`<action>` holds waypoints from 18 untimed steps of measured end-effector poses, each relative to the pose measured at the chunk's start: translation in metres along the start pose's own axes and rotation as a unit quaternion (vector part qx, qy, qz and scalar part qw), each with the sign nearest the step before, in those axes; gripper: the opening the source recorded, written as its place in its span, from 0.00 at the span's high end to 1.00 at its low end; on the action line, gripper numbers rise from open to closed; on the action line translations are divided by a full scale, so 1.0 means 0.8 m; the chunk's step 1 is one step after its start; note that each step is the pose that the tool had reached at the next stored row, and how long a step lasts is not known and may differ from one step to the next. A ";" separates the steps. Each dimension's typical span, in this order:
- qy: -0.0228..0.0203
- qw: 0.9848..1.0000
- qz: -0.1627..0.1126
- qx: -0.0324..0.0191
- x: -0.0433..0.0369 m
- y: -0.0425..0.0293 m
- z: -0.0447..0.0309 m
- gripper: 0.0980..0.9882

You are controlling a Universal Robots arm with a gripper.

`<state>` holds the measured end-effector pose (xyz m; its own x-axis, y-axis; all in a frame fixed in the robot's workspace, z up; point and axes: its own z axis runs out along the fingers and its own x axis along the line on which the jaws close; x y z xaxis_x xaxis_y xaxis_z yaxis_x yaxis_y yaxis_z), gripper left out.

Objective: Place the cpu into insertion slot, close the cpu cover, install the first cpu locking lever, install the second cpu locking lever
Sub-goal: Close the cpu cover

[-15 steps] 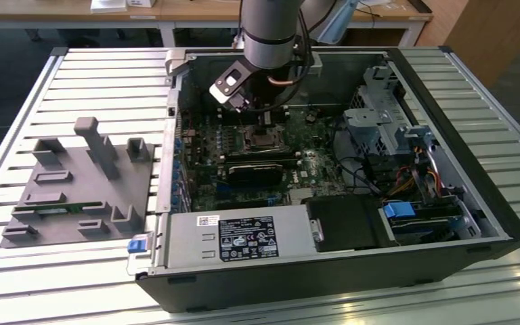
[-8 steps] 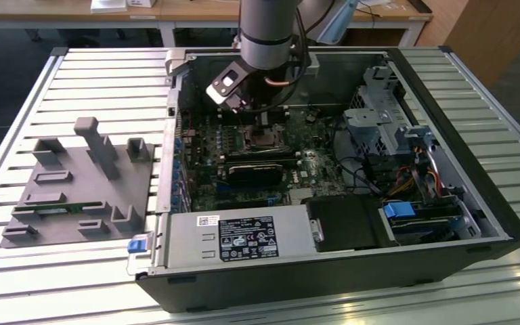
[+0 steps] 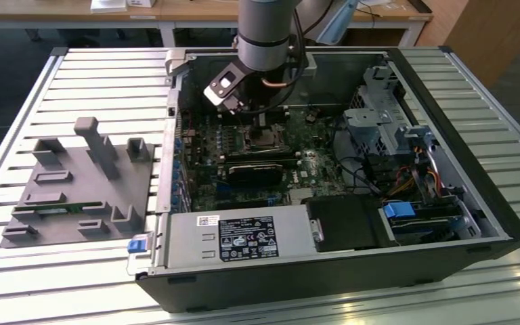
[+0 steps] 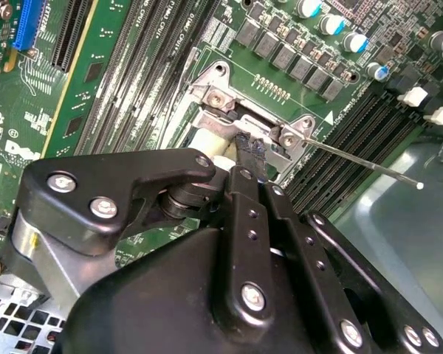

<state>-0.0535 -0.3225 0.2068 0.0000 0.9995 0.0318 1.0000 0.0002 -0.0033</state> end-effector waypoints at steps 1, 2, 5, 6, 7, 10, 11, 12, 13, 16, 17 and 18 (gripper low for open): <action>0.000 1.000 0.000 0.000 0.000 -0.0003 0.0004 0.99; 0.000 1.000 0.000 0.000 0.000 -0.0006 0.0007 0.99; 0.000 1.000 0.000 0.000 0.000 -0.0015 0.0022 0.99; 0.000 1.000 0.000 0.000 0.000 -0.0015 0.0026 0.99; 0.000 1.000 0.000 0.000 0.000 -0.0016 0.0031 0.99; 0.000 1.000 0.000 0.000 0.000 -0.0017 0.0050 0.99; 0.000 1.000 0.000 0.000 0.000 -0.0017 0.0056 0.99; 0.000 1.000 0.000 0.000 0.000 -0.0018 0.0060 0.99; 0.000 1.000 0.000 0.000 0.000 -0.0018 0.0063 0.99; 0.000 1.000 0.000 0.000 0.000 -0.0017 0.0073 0.99; 0.000 1.000 0.000 0.000 0.000 -0.0016 0.0076 0.99; 0.001 1.000 0.000 0.000 0.000 -0.0014 0.0081 0.99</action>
<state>-0.0546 -0.3224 0.2003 0.0000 0.9994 0.0335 1.0000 0.0002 -0.0041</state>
